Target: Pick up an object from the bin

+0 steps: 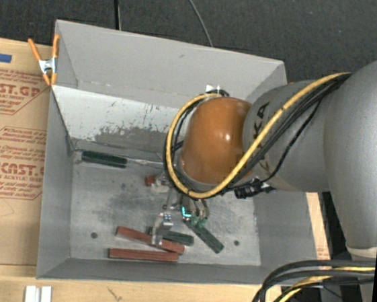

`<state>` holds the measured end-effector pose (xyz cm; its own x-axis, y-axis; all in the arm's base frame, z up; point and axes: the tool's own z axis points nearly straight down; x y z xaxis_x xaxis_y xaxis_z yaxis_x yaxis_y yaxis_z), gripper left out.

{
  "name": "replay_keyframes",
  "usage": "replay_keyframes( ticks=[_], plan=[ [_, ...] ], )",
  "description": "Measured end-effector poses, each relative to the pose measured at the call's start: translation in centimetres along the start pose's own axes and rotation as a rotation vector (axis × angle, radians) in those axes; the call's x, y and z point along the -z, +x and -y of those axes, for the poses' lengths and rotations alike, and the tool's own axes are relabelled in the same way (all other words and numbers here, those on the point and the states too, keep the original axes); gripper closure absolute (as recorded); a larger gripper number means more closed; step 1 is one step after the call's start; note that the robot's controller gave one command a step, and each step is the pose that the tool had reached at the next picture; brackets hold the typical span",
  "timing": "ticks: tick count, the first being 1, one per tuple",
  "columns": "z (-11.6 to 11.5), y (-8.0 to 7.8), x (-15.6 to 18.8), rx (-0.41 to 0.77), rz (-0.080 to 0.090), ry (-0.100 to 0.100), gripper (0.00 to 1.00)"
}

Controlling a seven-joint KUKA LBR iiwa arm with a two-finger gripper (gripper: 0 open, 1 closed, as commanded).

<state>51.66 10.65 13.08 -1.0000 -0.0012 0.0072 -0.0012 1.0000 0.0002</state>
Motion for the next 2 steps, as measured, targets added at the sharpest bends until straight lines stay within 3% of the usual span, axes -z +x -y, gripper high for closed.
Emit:
replay_keyframes(
  ticks=[1, 2],
  plan=[
    [0.0, -0.2, 0.3, -0.001, 0.007, -0.001, 0.00],
    [-0.3, 1.9, -5.5, -0.074, 0.032, -0.006, 1.00]
  ],
)
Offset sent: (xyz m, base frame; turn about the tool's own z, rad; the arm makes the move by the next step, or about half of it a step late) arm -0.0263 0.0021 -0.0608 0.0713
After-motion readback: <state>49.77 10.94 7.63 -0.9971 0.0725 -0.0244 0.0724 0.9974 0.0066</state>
